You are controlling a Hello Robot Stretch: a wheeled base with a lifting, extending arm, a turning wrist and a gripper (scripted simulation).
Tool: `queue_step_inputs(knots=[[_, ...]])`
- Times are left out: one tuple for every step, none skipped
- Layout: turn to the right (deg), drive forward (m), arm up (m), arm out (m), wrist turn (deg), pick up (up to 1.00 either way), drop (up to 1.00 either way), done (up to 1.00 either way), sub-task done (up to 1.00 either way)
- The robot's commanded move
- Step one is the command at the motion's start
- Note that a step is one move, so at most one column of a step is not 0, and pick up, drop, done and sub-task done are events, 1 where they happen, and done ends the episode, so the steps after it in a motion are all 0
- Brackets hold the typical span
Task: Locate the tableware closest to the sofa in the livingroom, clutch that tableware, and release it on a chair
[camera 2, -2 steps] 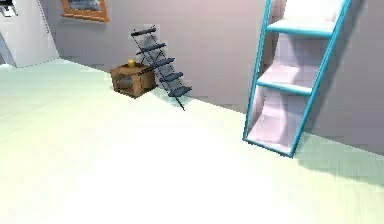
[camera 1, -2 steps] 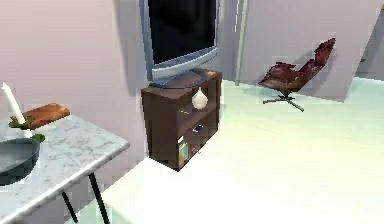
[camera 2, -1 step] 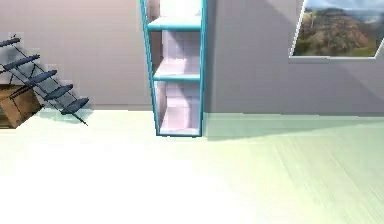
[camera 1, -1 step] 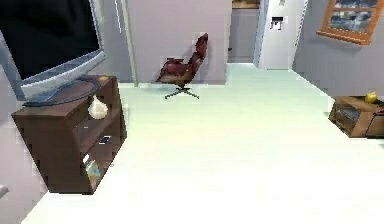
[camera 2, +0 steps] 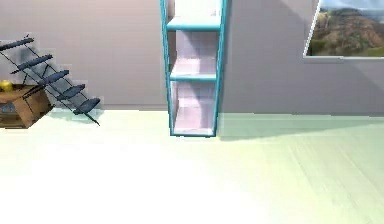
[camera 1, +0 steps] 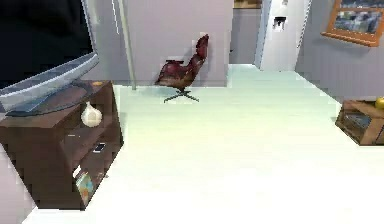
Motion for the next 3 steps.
queue_step_inputs(knots=[[45.0, 0.0, 0.0, 0.0, 0.0, 0.0, 0.0, 0.0, 0.0], [45.0, 0.0, 0.0, 0.0, 0.0, 0.0, 0.0, 0.0, 0.0], [45.0, 0.0, 0.0, 0.0, 0.0, 0.0, 0.0, 0.0, 0.0]])
